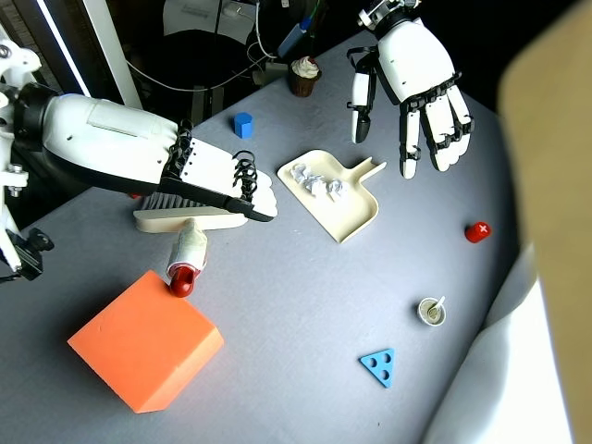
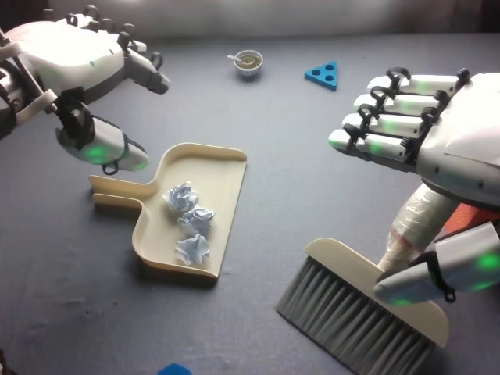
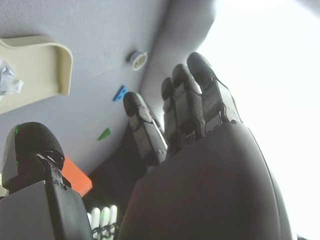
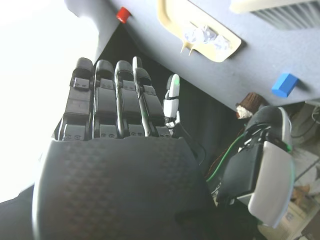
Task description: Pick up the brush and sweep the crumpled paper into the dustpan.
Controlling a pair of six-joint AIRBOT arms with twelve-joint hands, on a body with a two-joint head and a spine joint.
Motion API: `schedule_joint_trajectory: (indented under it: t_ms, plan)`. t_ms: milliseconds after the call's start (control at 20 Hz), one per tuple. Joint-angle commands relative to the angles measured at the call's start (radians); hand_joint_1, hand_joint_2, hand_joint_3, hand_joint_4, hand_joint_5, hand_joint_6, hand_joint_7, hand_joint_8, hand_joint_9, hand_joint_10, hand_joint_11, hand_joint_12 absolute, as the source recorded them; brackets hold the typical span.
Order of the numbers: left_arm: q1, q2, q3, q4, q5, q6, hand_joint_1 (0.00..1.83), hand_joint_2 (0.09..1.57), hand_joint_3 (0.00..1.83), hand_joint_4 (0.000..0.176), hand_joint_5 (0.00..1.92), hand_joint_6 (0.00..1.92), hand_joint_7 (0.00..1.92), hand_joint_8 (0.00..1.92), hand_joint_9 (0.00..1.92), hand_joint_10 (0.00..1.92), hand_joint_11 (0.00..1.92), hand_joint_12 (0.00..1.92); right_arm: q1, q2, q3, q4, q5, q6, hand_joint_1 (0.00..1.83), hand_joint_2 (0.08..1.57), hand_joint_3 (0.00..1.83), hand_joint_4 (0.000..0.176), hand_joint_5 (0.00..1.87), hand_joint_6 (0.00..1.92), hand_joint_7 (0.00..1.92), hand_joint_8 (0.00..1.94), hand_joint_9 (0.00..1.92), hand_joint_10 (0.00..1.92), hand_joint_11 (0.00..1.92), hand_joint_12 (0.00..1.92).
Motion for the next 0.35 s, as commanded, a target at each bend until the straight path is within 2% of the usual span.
schedule_joint_trajectory:
  t_ms: [0, 100, 300]
  plan:
    - [-0.019, -0.004, -0.001, 0.035, -0.053, 0.005, 0.81, 0.98, 0.0, 0.154, 0.53, 0.0, 0.25, 0.0, 0.23, 0.0, 0.0, 0.56, 0.02, 0.016, 0.005, 0.017, 0.047, 0.007, 0.0, 0.86, 0.01, 0.0, 0.11, 0.0, 0.14, 0.0, 0.1, 0.0, 0.09, 0.04]
    - [-0.03, -0.003, -0.004, 0.033, -0.061, 0.005, 0.8, 0.98, 0.0, 0.16, 0.52, 0.0, 0.24, 0.0, 0.22, 0.0, 0.0, 0.58, 0.035, 0.023, 0.009, 0.052, 0.028, 0.007, 0.0, 0.87, 0.01, 0.0, 0.09, 0.0, 0.13, 0.0, 0.1, 0.0, 0.1, 0.04]
    - [-0.038, 0.0, -0.001, 0.044, -0.051, 0.005, 0.82, 0.98, 0.0, 0.156, 0.53, 0.0, 0.24, 0.0, 0.23, 0.0, 0.0, 0.61, 0.063, 0.04, 0.012, 0.113, -0.018, 0.007, 0.0, 0.89, 0.01, 0.0, 0.08, 0.0, 0.14, 0.0, 0.11, 0.0, 0.11, 0.04]
